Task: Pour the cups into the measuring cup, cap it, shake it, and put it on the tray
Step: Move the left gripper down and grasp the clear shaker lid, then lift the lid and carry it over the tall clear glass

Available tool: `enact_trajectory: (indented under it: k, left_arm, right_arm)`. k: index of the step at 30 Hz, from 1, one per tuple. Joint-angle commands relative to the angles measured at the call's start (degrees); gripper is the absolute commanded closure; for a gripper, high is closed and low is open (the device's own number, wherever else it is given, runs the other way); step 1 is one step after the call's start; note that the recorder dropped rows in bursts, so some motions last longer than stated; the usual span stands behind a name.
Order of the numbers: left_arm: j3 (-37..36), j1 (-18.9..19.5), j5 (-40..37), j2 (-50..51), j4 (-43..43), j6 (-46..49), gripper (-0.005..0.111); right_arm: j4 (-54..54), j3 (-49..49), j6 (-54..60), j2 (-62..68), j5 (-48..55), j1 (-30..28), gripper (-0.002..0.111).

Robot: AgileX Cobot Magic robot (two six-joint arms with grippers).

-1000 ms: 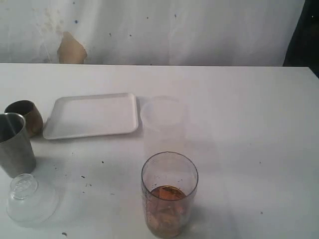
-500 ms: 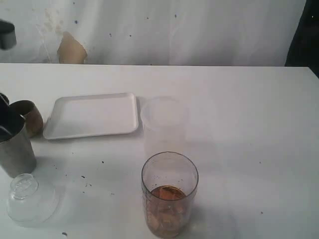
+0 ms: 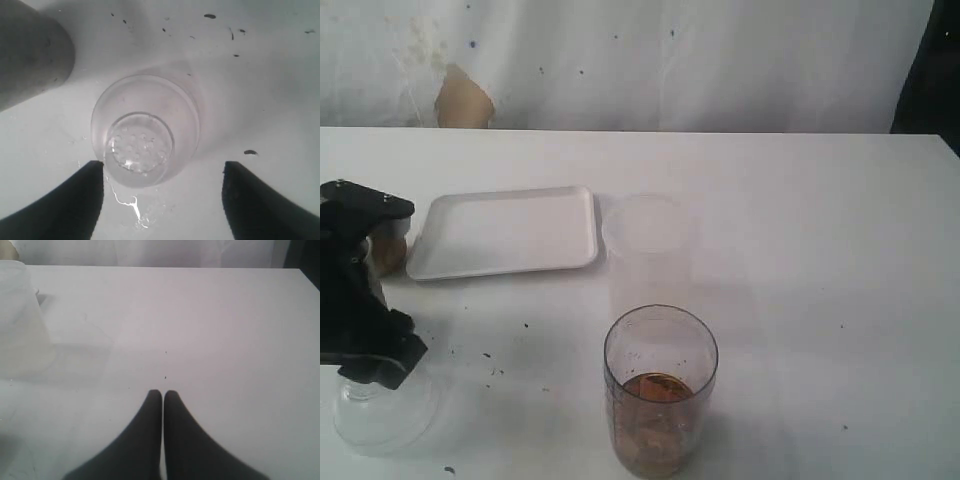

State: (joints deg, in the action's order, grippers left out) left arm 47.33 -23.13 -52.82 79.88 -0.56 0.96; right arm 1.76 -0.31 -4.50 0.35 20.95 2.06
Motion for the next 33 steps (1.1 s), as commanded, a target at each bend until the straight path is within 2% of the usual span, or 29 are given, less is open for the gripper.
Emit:
enact_trajectory:
  k: [1, 4, 11, 14, 16, 21, 33]
  left_arm:
    - [-0.13, -0.33, 1.21, 2.21, -0.96, -1.61, 0.039]
    - [-0.13, -0.33, 2.53, 4.84, -3.05, -4.35, 0.031]
    - [-0.13, -0.33, 2.73, 7.52, -3.73, -5.77, 0.033]
    - [-0.23, -0.33, 2.73, 7.76, -3.73, -6.51, 0.044]
    - [-0.23, -0.33, 2.73, 7.76, -3.73, -6.68, 0.057]
    - [0.19, -0.33, 1.65, 7.76, -3.73, -6.68, 0.107]
    - [6.37, -0.33, -3.33, 3.48, -1.12, -4.12, 0.107]
  right_arm:
    - [0.43, 0.31, -0.21, -0.35, -0.83, 0.18, 0.107]
    - [0.43, 0.31, -0.21, -0.35, -0.83, 0.18, 0.107]
    - [0.43, 0.31, -0.21, -0.35, -0.83, 0.18, 0.107]
    - [0.43, 0.31, -0.21, -0.35, -0.83, 0.18, 0.107]
    - [0.43, 0.31, -0.21, -0.35, -0.83, 0.18, 0.107]
    - [0.43, 0.31, -0.21, -0.35, -0.83, 0.18, 0.107]
    - [0.43, 0.31, -0.21, -0.35, -0.83, 0.18, 0.107]
